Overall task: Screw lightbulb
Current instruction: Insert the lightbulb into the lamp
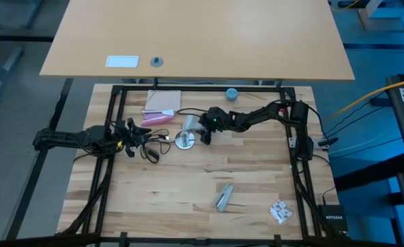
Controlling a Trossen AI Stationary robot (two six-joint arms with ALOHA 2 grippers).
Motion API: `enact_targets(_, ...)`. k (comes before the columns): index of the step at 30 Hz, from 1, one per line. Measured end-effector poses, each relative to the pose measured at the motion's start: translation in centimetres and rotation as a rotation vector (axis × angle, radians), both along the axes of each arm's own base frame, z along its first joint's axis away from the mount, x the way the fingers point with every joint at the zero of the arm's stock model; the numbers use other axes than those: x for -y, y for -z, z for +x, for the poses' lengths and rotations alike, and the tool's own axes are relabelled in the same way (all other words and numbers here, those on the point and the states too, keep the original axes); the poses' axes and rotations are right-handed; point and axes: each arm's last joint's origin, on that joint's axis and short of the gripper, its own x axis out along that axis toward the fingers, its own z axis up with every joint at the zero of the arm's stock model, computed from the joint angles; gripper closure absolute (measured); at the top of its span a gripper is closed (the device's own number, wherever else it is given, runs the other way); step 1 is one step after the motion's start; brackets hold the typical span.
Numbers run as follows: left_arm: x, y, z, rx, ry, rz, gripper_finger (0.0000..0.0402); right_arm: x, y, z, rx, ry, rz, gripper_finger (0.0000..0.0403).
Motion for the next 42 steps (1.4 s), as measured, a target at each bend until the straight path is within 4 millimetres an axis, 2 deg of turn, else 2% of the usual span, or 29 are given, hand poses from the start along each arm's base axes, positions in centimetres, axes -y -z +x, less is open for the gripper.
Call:
enact_targets(6, 0.0, 0.0, 0.0, 0.0, 0.0, 0.0, 0.0279, 0.0, 0.0, 0.0, -0.002, 0.007, -0.005, 0.0162)
enact_targets(13, 0.0, 0.0, 0.0, 0.003, 0.0, -0.011, 0.0279, 0.0, 0.0, 0.0, 0.003, 0.0, -0.002, 0.0249)
enact_targets(24, 0.0, 0.0, 0.0, 0.008, 0.001, -0.032, 0.0279, 0.0, -0.5, 0.3, 0.06, -0.041, 0.011, 0.0249)
enact_targets(33, 0.0, 0.0, 0.0, 0.011, 0.002, -0.045, 0.0279, 0.2, -2.8, 1.4, 0.316, -0.084, -0.045, 0.0244)
enact_targets(42, -0.1, 0.0, 0.0, 0.052, -0.035, -0.17, 0.0279, -0.1, -5.5, 1.9, 0.596, -0.208, -0.061, 0.0238)
